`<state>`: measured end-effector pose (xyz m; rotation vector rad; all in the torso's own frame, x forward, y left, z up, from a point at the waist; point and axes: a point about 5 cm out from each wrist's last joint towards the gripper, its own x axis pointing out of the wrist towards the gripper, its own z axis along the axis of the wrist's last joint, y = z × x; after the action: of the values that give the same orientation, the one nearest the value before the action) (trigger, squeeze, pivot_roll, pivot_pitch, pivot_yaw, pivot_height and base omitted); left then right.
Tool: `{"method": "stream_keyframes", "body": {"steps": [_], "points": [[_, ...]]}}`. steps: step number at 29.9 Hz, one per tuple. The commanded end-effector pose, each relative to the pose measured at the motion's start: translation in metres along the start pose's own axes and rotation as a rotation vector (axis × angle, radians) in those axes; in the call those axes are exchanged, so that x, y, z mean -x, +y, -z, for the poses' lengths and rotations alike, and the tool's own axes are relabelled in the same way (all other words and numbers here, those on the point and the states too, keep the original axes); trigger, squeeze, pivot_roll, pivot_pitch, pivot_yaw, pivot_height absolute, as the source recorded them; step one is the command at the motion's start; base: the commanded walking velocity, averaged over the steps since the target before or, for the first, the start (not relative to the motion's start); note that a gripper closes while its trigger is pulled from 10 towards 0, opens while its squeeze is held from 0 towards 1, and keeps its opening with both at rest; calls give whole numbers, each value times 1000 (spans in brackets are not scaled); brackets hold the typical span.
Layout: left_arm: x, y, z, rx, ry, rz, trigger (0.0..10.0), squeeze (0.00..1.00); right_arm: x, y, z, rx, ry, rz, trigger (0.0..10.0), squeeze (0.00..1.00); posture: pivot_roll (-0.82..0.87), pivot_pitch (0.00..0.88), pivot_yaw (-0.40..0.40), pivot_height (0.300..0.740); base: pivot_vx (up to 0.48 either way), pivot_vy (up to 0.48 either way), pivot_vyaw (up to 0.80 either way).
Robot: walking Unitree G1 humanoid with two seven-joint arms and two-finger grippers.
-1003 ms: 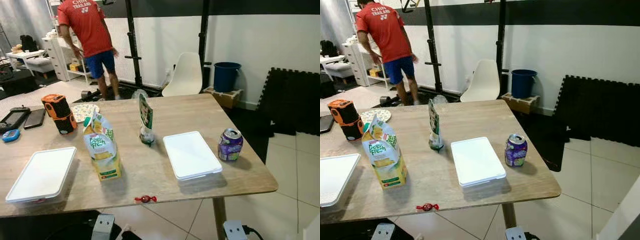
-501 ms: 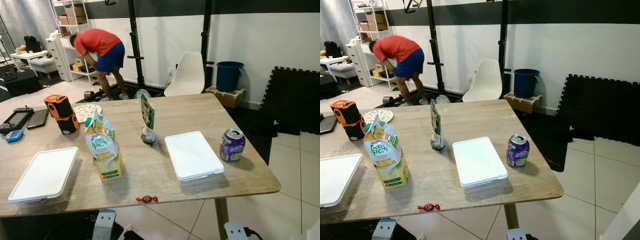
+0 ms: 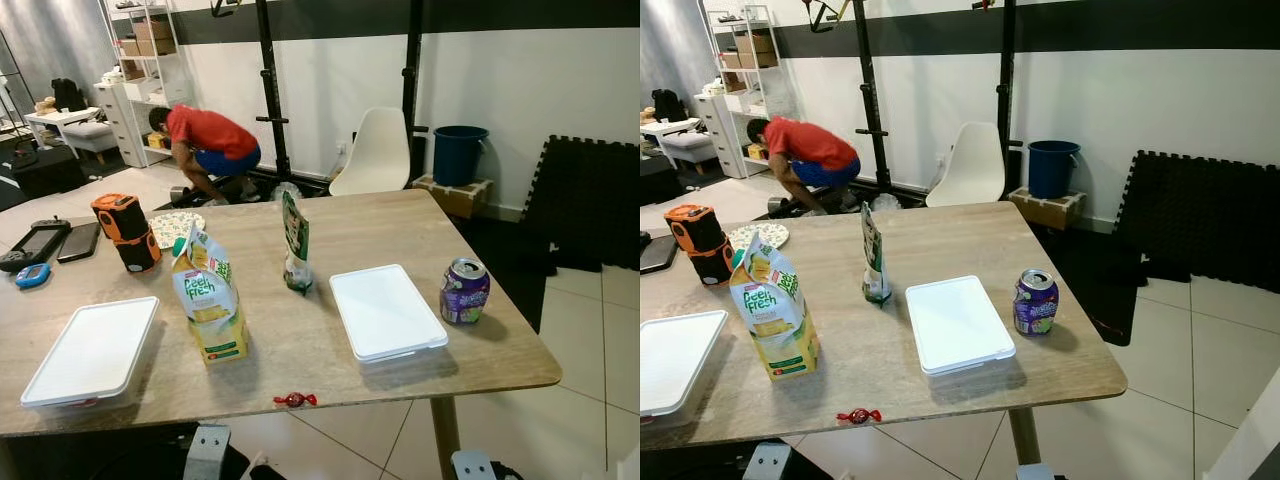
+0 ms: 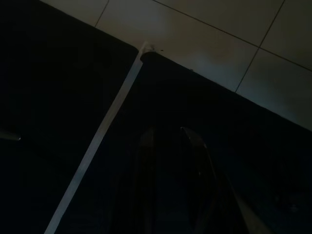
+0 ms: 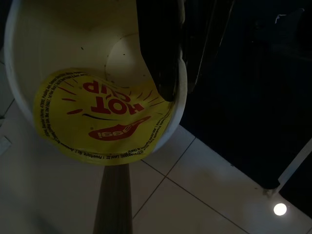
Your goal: Restocking fridge
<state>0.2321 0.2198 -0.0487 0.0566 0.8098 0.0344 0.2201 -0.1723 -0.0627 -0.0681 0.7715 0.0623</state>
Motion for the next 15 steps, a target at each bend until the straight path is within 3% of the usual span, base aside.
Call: {"method": "stream_keyframes", "body": {"steps": [1, 9, 12, 13, 15], "points": [[2, 5, 11, 0, 35, -14, 10000, 0, 1, 2, 6, 17, 29, -7, 10000, 0, 48, 8, 62, 740, 0, 0, 0], [1, 0, 6, 8, 29, -5, 10000, 0, 0, -2, -1, 50, -1, -12, 10000, 0, 21, 0, 71, 740, 0, 0, 0], [-1, 3, -8, 19, -19, -21, 10000, 0, -2, -11, -13, 35, -41, 14, 10000, 0, 10, 1, 75, 740, 0, 0, 0], [-3, 5, -25, 42, -70, -30, 10000, 0, -4, -19, -26, 13, -78, 41, 10000, 0, 11, 4, 73, 740, 0, 0, 0], [-4, 6, -30, 45, -85, -28, 10000, 0, -4, -22, -31, 7, -90, 50, 10000, 0, 12, 7, 71, 740, 0, 0, 0]]}}
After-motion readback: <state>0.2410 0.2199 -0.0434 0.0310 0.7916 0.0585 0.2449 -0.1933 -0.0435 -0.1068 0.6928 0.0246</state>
